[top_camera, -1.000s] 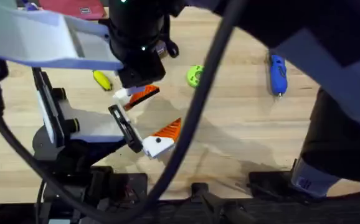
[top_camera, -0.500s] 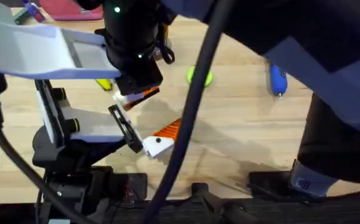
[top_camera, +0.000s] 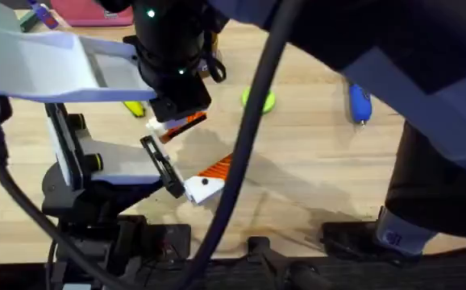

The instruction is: Pick up the gripper from the table and insert it into the empty holder that is missing its gripper. Then pick up a screw, insert it into the mounting hole, and use the screwdriver to tighten it. Finally, clean up the table by picking up the vegetable and placing it into the bucket.

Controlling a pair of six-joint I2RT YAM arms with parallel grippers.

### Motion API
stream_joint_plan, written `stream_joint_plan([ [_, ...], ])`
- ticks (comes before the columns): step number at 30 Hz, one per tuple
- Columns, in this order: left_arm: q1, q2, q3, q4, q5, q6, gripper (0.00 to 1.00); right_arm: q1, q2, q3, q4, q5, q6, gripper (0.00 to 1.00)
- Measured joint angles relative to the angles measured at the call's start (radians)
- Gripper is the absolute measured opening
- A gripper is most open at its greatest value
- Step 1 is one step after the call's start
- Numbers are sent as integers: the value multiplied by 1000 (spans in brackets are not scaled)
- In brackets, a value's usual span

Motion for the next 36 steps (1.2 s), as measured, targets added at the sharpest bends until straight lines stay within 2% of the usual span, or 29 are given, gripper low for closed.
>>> stream_joint_plan([
  [36,0,0,0,0,0,0,985,0,24,0,-1,0,4,6],
])
